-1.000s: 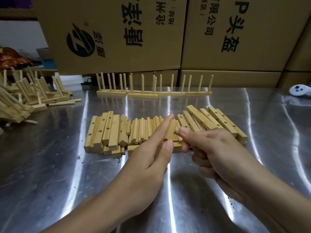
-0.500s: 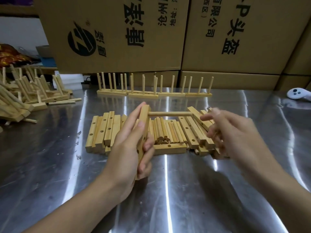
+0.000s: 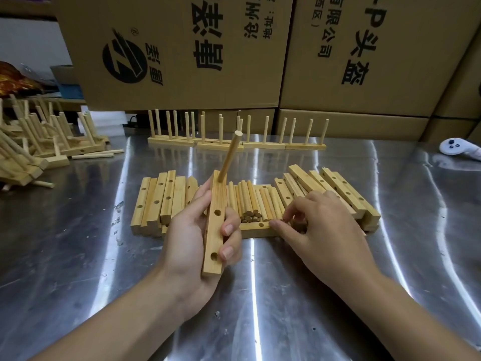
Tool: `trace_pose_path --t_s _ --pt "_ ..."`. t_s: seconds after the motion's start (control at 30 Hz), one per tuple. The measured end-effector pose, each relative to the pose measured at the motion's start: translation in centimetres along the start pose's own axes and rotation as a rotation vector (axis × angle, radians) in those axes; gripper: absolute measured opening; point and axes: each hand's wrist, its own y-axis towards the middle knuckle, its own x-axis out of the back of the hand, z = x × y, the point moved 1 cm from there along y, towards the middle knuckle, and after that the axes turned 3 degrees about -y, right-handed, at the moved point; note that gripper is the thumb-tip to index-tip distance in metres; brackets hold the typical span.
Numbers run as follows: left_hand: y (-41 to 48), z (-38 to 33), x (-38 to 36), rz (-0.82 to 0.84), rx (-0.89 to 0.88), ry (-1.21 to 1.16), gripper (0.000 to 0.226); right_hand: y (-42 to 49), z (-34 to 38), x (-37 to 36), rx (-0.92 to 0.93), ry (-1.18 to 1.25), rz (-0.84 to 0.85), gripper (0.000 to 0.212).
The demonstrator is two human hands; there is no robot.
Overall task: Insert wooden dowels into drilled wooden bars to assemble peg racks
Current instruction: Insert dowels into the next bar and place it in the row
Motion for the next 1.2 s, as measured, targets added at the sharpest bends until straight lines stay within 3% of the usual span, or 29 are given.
trace_pose_path --t_s 0.17,0.27,0.33,0.43,0.53,0.63,0.97,1.2 --pt "-0.1 -0.1 -0.1 -0.001 0.020 -0.044 0.022 -0.1 -0.3 0.2 -0.040 0.074 -0.103 0.018" --pt "-0.1 -0.5 -0.1 -0.012 0.014 -0.145 0.034 0.1 -0.7 1.3 -0.078 0.313 -0.201 0.013" --pt "0.0 -0.8 -0.1 -0.030 0.009 -0.167 0.049 0.1 -0.7 2.1 -0.074 0.517 -0.173 0.012" --pt "0.2 -0.8 -0.2 -0.086 -0.013 -0.069 0.040 0.0 -0.1 2.8 -0.015 0.684 -0.077 0.007" --pt "0.4 -0.6 -0.2 -0.108 -0.043 -0.001 0.013 -0.1 0.4 3.0 0.054 0.700 -0.024 0.005" --pt "0.4 -0.7 -0.2 -0.113 -0.074 0.010 0.006 -0.2 0.6 3.0 0.079 0.666 -0.019 0.006" --pt "0.3 -1.1 -0.1 -0.119 -0.070 0.059 0.005 -0.3 0.5 3.1 0.085 0.590 -0.050 0.012" --pt "-0.1 -0.1 -0.4 -0.098 -0.076 0.238 0.009 -0.9 2.0 2.6 0.145 0.706 0.113 0.014"
